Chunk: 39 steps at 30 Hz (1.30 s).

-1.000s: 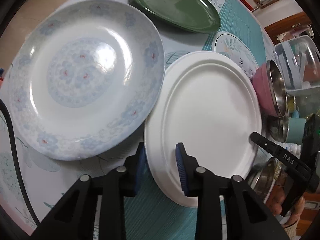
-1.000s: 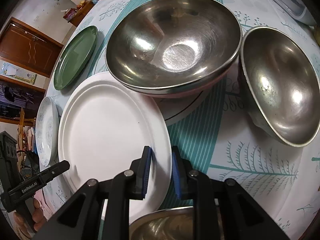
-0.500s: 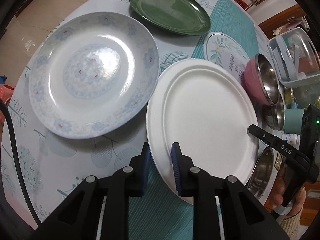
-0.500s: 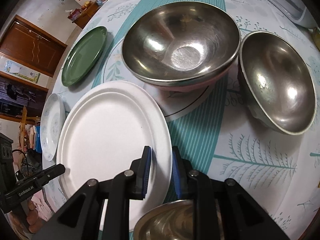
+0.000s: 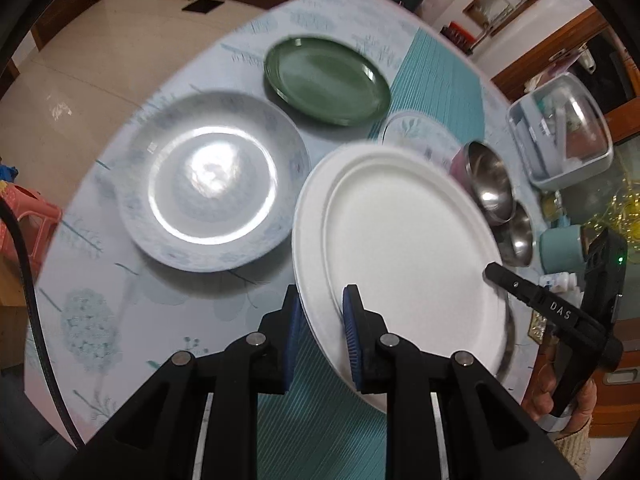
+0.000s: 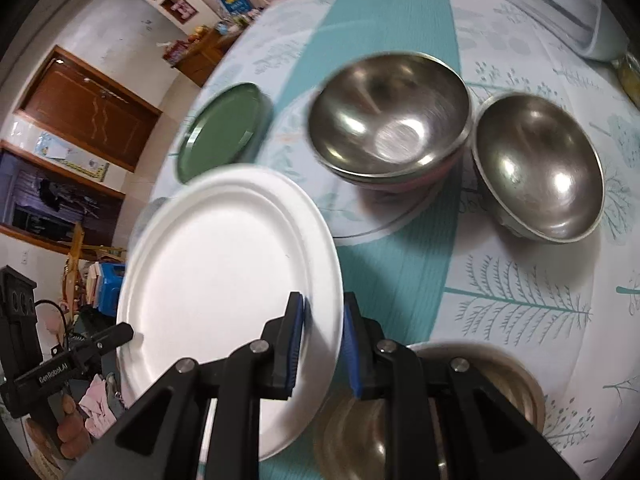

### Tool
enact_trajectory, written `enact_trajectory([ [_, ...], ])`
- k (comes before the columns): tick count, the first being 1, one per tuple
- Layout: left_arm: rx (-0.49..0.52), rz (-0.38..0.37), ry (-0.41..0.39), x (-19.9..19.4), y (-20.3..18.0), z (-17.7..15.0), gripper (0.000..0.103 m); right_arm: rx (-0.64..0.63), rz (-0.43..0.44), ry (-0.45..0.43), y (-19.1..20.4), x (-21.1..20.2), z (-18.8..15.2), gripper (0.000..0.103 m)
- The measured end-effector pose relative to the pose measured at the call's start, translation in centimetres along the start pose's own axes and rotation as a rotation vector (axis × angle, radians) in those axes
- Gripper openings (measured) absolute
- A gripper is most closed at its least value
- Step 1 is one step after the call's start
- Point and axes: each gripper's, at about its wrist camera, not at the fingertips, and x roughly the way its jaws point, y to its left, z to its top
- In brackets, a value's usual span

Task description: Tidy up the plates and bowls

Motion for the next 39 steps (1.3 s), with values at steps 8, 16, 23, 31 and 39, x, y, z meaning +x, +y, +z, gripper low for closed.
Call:
enact_trajectory([
  [8, 0.024, 0.029, -0.098, -8.2, 3.3, -2.1, 0.019, -0.109, 0.069, -0.067, 6.5, -4.5, -2.3, 0.019],
  [16, 0.046, 0.098, -0.16, -14.7, 8.8, -6.7, 0.02, -0.225, 0.12, -0.086, 13.6, -7.3, -8.3, 0.019],
  [23, 0.062, 0.155, -0.115, -14.9, 13.6, -9.3, 0.021, -0.295, 0.078, -0.084, 18.0, -6.0, -14.3, 0.021],
  [31, 0.113, 0.172, -0.023, -10.7, 18.7, -10.2, 0.021, -0.235, 0.012, -0.049, 19.9, -1.1, -20.1, 0.022],
  [39, 0.215, 0.19, 0.103, -4.1, 22.3, -10.1, 0.022, -0.109, -0.079, -0.002, 19.8, 4.6, -23.3, 0.022],
])
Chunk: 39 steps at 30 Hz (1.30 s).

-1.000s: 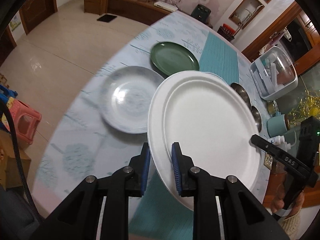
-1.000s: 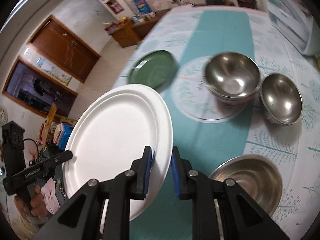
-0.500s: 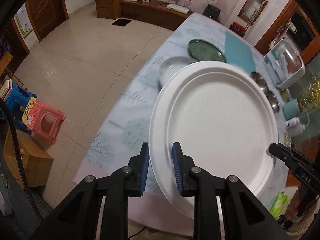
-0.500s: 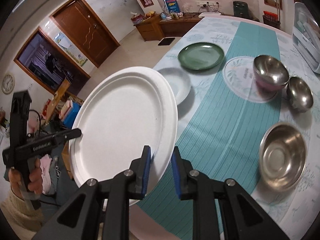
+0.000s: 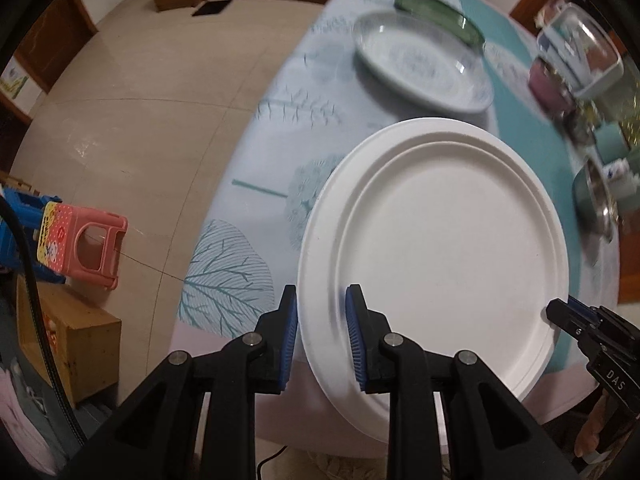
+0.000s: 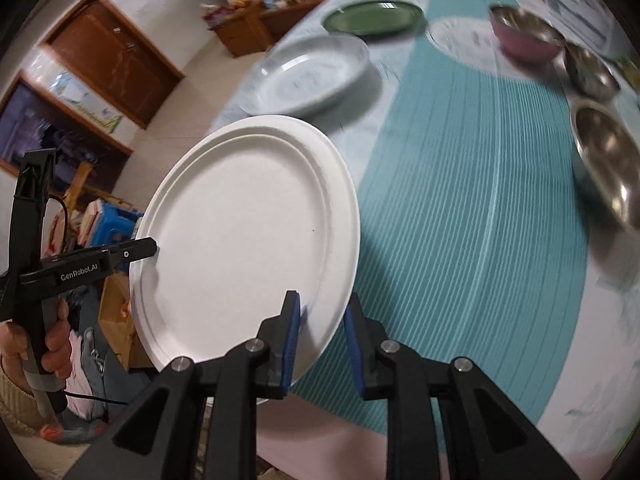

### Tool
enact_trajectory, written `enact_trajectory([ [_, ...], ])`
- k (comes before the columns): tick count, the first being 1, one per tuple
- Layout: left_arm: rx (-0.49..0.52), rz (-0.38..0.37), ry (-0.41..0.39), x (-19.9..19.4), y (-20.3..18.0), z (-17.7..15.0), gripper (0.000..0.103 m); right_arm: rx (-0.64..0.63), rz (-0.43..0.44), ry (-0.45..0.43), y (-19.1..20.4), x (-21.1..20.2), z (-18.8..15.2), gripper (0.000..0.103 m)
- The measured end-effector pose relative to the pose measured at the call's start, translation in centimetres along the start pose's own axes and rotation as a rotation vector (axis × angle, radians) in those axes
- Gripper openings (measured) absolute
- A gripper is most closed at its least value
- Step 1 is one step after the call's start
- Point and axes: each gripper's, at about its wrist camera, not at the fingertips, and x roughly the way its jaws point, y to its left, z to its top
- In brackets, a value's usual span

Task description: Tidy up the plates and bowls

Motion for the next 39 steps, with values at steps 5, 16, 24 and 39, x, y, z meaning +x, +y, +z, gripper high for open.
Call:
enact_trajectory([
  [5, 0.061, -0.006, 0.02, 2.2, 0.6, 1.1, 0.022, 0.069, -0.043, 0.016, 0.3, 2.0, -0.8, 0.022],
  [16, 0.153, -0.006, 0.037, 4.1, 1.3, 3.4, 0.022, 0.18, -0.08, 0.034, 1.2, 4.0, -2.1, 0.022],
  [24, 0.23, 0.007, 0.031, 4.4, 0.2, 4.1, 0.025, 0.207, -0.112, 0.028, 1.0, 4.0, -1.6, 0.023],
  [39, 0.274, -0.001, 0.005, 3.7, -1.8, 4.4, 0.062, 0.231, -0.18, 0.036, 1.1, 3.7, -1.9, 0.039],
])
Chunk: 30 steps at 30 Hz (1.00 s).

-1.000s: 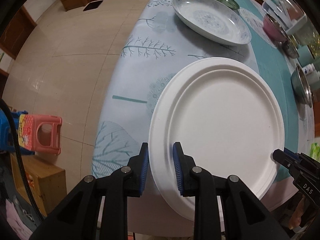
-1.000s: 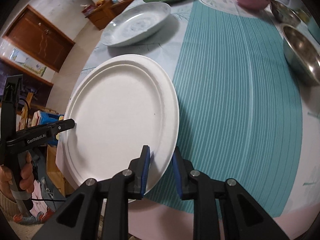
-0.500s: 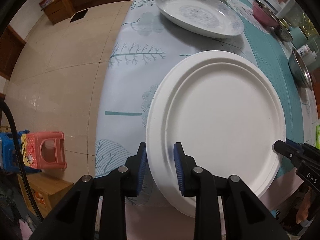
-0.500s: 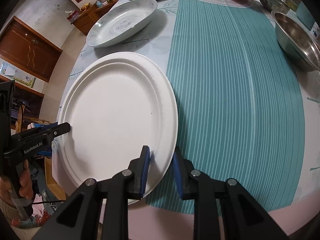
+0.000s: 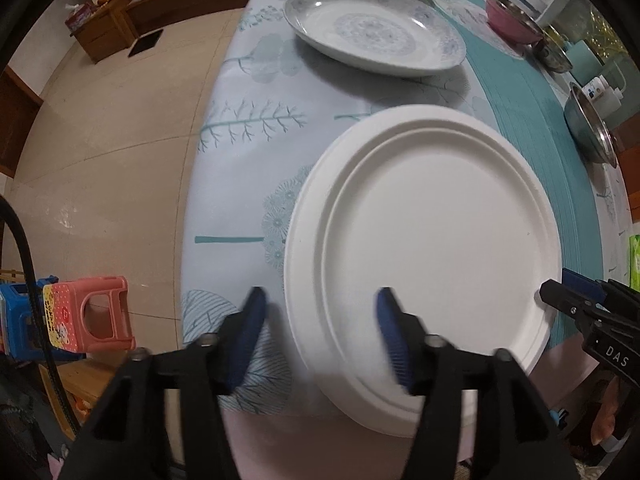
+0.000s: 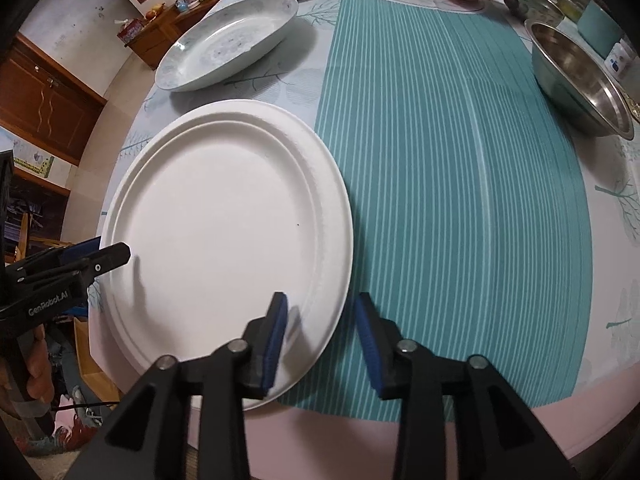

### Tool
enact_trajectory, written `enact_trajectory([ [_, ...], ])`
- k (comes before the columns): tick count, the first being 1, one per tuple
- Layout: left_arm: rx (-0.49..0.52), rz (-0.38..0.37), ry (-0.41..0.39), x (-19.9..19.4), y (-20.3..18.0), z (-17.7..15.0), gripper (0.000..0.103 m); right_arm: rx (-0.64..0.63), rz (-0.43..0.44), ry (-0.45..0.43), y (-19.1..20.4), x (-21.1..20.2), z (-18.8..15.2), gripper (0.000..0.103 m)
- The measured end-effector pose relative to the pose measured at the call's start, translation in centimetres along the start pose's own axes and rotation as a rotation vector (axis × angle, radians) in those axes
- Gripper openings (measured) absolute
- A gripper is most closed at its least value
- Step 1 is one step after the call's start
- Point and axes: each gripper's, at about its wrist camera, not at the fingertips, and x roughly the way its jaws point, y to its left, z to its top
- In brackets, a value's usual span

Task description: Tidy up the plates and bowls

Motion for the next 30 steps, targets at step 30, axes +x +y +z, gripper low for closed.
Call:
enact_trajectory([
  [30, 0.074, 0.01, -0.168, -7.2, -1.7, -0.4, 0.075, 0.054, -0.052, -0.076, -0.7, -3.7, 0.1, 0.043],
])
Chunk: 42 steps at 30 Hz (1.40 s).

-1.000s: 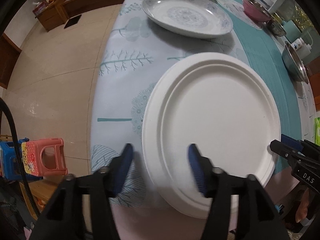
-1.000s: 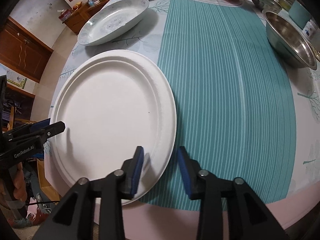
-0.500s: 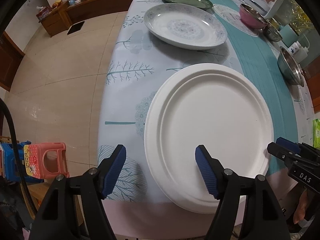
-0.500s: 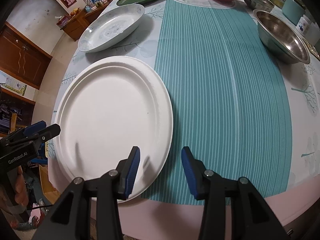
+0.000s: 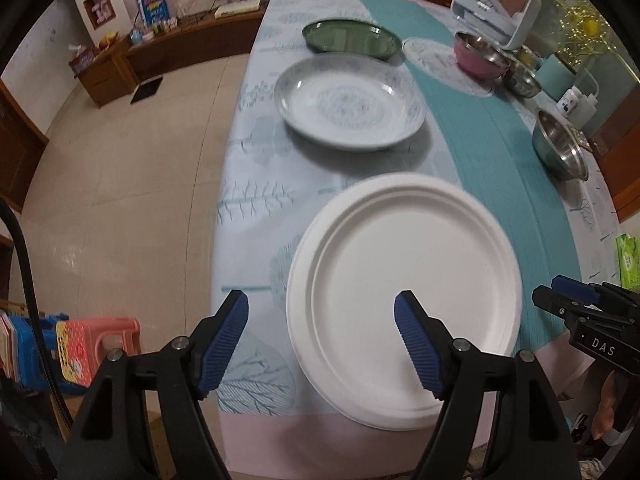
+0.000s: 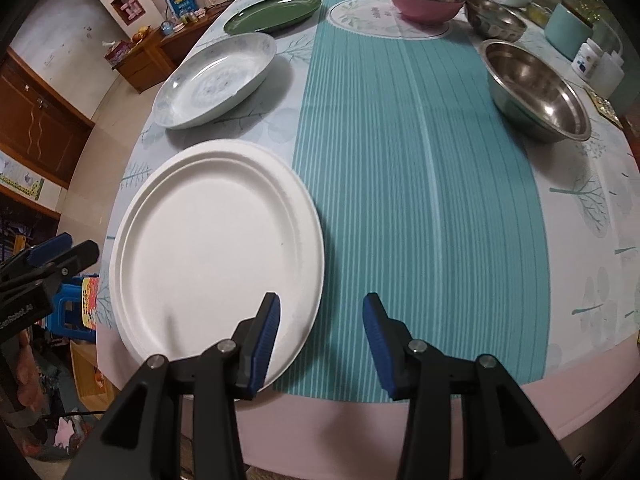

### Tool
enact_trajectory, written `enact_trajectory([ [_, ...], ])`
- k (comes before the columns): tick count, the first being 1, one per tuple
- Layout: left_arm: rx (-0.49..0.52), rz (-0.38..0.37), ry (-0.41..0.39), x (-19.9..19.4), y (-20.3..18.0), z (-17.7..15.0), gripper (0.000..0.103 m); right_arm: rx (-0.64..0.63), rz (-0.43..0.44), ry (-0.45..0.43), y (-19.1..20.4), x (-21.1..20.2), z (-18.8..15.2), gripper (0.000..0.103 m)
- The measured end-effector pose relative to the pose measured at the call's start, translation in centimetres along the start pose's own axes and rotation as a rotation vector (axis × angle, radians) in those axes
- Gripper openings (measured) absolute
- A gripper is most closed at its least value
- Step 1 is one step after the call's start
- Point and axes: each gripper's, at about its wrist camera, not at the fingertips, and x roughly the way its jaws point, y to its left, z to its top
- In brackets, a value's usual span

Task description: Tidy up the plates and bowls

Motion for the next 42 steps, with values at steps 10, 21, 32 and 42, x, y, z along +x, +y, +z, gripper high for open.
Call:
enact_trajectory([
  [10, 0.019, 0.0, -0.127, -3.3, 1.8, 3.5, 0.08, 0.05, -0.036, -0.077, -0.3, -3.2, 2.5, 0.043],
  [21, -0.001, 0.028, -0.209, -5.6, 4.7, 7.4, 0.081, 0.012, -0.119, -0.163, 0.0, -7.5, 6.5, 0.043],
  [32, 0.009, 0.081, -0.238, -6.1, 5.7, 14.8, 0.081, -0.071, -0.092, -0.204, 0.8, -8.7, 15.1, 0.043],
  [42, 0.052, 0.091, -0.164, 1.7, 4.2, 26.7, 0.081, -0.063, 0.041, -0.14, -0.1, -2.7, 27.5, 0.043],
])
